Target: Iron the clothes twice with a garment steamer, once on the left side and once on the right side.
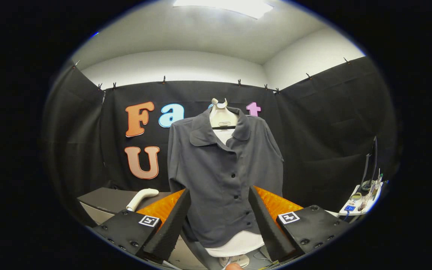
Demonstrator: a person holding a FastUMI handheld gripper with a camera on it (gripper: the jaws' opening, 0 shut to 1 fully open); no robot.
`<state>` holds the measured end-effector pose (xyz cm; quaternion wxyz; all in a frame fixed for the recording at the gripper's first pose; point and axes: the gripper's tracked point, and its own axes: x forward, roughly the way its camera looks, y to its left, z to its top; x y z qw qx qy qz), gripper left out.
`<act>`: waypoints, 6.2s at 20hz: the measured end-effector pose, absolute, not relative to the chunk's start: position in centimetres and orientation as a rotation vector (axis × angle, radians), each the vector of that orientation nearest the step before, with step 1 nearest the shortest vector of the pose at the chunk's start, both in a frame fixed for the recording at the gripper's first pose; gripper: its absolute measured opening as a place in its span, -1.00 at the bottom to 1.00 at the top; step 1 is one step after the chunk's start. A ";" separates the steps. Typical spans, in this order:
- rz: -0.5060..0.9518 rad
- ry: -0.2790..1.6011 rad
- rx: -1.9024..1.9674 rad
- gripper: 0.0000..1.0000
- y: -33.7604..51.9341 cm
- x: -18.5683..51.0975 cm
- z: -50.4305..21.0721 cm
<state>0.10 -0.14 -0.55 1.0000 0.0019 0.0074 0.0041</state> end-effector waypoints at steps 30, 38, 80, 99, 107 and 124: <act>0.295 0.326 0.014 0.98 19.7 10.7 -5.7; 0.332 0.454 -0.011 0.98 25.7 15.0 -9.7; 0.339 0.890 -0.131 -0.02 35.9 22.0 -27.9; 0.454 0.624 -0.050 -0.24 30.9 13.9 -16.1; 0.357 0.419 0.005 -0.24 20.7 9.9 -5.3; 0.180 0.334 0.052 -0.24 2.8 15.6 -3.0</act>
